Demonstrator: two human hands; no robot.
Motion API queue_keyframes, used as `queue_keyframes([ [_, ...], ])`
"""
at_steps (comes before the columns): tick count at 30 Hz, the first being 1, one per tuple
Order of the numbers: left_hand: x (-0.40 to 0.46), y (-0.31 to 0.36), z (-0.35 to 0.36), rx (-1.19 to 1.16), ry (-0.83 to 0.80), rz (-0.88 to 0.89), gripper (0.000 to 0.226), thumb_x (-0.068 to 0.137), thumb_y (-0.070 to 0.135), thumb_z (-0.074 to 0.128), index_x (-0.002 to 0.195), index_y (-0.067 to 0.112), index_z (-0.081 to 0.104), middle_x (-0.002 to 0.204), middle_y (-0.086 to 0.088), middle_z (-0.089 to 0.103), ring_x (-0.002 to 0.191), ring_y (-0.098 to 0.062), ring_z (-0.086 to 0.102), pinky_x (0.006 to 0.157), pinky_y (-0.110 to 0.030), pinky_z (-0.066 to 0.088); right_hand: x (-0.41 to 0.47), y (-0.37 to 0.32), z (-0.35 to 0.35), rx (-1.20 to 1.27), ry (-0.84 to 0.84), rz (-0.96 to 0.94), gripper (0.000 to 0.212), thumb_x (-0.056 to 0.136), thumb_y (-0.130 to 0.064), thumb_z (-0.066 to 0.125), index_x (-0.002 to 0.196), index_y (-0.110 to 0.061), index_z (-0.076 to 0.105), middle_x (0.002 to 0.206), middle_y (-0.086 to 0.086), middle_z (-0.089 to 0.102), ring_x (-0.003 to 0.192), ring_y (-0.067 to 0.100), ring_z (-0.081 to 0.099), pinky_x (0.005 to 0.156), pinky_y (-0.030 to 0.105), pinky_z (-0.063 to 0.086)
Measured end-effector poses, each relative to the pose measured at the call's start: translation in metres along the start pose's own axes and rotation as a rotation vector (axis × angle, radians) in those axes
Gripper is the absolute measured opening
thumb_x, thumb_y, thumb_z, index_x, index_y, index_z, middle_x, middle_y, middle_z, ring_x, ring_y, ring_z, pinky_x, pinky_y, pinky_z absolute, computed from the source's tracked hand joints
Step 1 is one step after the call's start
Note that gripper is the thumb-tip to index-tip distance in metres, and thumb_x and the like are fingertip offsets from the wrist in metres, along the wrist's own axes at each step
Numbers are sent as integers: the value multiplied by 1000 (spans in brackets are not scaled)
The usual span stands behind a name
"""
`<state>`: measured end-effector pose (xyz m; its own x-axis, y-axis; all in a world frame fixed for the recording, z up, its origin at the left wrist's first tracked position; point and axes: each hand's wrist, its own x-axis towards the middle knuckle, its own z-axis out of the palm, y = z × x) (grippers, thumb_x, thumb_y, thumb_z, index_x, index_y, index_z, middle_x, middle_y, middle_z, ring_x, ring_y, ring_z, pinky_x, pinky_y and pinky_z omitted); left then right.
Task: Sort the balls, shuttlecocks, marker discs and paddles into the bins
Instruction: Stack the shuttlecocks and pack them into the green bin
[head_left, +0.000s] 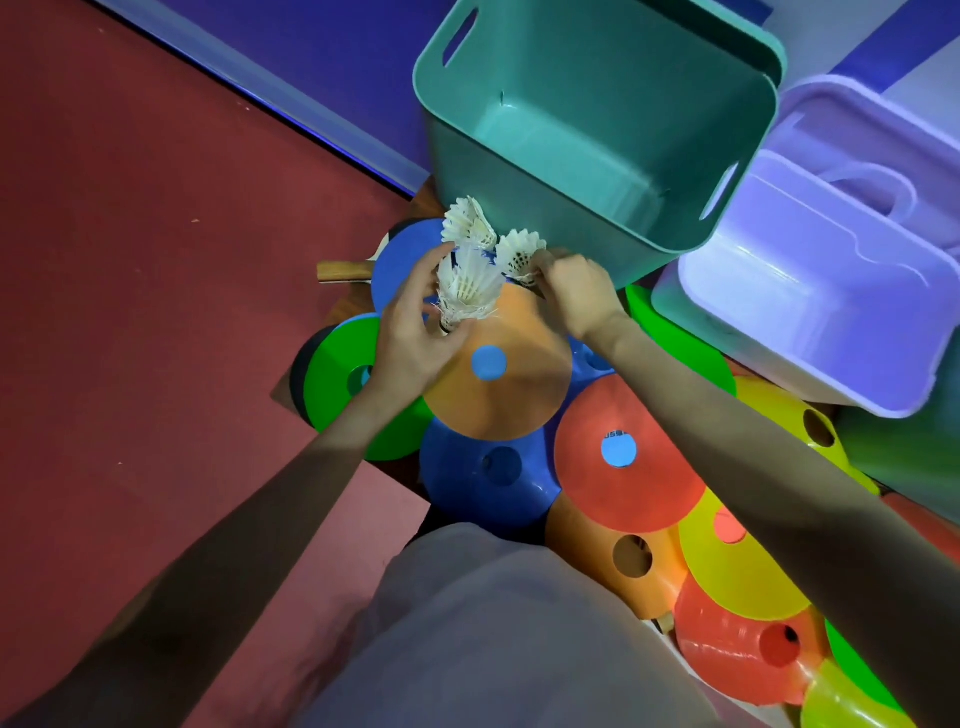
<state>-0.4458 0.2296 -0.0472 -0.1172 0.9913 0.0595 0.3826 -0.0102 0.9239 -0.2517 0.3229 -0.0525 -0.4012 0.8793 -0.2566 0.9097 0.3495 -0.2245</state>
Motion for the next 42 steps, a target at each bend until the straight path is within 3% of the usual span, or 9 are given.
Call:
queue_keyframes([
  [8, -5, -7, 0, 62, -28, -39, 72, 72, 11, 75, 138, 16, 46, 129, 0, 59, 112, -17, 58, 83, -16, 46, -37, -10, -8, 344, 457, -66, 22, 98, -22, 48, 96, -5, 62, 88, 10, 61, 80, 28, 58, 66, 35, 45],
  [13, -6, -6, 2, 69, -52, -63, 73, 73, 17, 76, 139, 19, 45, 128, -1, 59, 111, -13, 58, 84, -16, 47, -73, -35, -26, 591, 725, -111, 16, 97, -10, 52, 96, 0, 64, 85, 11, 62, 78, 17, 55, 72, 22, 42],
  [16, -6, -4, 4, 62, -61, -67, 73, 72, 23, 74, 139, 21, 44, 128, -1, 59, 112, -13, 59, 86, -21, 48, -81, -44, -27, 578, 669, -197, 16, 96, -8, 52, 98, 1, 65, 83, 10, 61, 76, 15, 53, 72, 19, 40],
  [20, -7, 6, 7, 21, -65, -56, 70, 73, 22, 74, 137, 19, 46, 127, -2, 61, 112, -14, 60, 85, -17, 47, -78, -46, -17, 511, 505, -248, 21, 98, -18, 50, 101, -4, 66, 91, 7, 62, 82, 18, 57, 71, 29, 47],
  [25, -10, 6, 3, 1, -7, -54, 68, 72, 26, 72, 135, 13, 47, 123, -4, 63, 109, -16, 62, 90, -35, 52, -71, -48, -19, 497, 335, -321, 31, 100, -26, 44, 119, -12, 64, 103, 4, 65, 96, 20, 60, 79, 38, 50],
  [28, -13, 7, -3, -21, 85, -70, 64, 74, 17, 73, 133, 16, 48, 121, 0, 64, 101, -13, 63, 85, -30, 52, -66, -51, -26, 527, 322, -286, 37, 101, -28, 41, 135, -15, 49, 100, -2, 62, 88, 17, 57, 76, 30, 46],
  [32, -17, 3, -12, -30, 210, -57, 70, 74, 3, 77, 134, 18, 45, 118, 7, 60, 96, -6, 60, 82, -24, 51, -42, -43, -23, 517, 332, -173, 35, 98, -18, 44, 132, -13, 47, 93, -3, 58, 83, 25, 57, 74, 32, 46],
  [36, -20, -3, -19, -14, 219, -86, 66, 73, 2, 77, 132, 9, 48, 118, 4, 61, 94, 0, 60, 80, -13, 46, 1, -32, -21, 334, 94, -129, 55, 88, -11, 44, 142, -20, 37, 103, 13, 54, 92, 35, 56, 80, 46, 49],
  [42, -22, -2, -24, -1, 229, -114, 66, 72, 8, 80, 129, 13, 49, 112, 17, 59, 93, 8, 58, 80, -15, 48, 47, -45, -24, 89, -98, -99, 64, 88, -4, 41, 147, -26, 31, 114, 18, 47, 102, 40, 54, 75, 38, 42],
])
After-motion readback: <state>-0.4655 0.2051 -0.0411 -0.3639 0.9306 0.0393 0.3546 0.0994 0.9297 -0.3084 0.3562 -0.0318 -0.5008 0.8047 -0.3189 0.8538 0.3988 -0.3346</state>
